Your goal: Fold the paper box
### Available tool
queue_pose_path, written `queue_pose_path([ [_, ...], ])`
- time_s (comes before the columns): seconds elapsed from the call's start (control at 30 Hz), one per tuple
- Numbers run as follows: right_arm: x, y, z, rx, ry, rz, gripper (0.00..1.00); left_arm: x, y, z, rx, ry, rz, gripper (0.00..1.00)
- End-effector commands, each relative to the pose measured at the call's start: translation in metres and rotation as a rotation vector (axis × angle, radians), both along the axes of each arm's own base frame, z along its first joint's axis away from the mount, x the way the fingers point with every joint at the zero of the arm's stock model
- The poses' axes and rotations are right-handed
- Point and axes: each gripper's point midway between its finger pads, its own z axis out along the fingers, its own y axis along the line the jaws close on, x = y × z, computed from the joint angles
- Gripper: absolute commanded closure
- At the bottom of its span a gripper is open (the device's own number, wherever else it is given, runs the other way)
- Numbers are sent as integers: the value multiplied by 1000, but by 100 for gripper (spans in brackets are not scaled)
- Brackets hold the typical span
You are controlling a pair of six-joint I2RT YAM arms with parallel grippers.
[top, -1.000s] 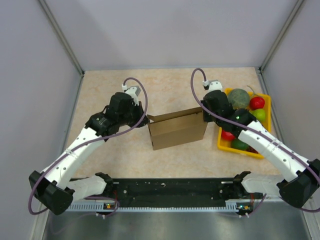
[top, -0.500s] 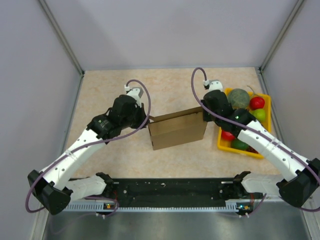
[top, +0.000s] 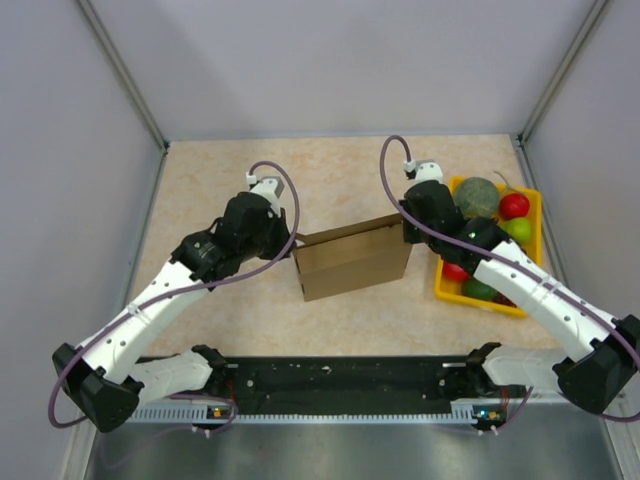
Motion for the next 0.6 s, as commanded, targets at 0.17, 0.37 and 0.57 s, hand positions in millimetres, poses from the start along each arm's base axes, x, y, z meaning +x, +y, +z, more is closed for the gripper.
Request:
queue_pose_path([
  [0.17, -18, 25, -20, 21, 113, 102, 100, -11, 2, -17, -6, 92, 51, 100],
  [0.37, -20, 25, -22, 19, 119, 109, 100, -2, 14, -3, 47, 11, 61, 100],
  [0.57, -24, 28, -10, 61, 104, 137, 85, -11, -2, -18, 17, 68, -20, 100],
])
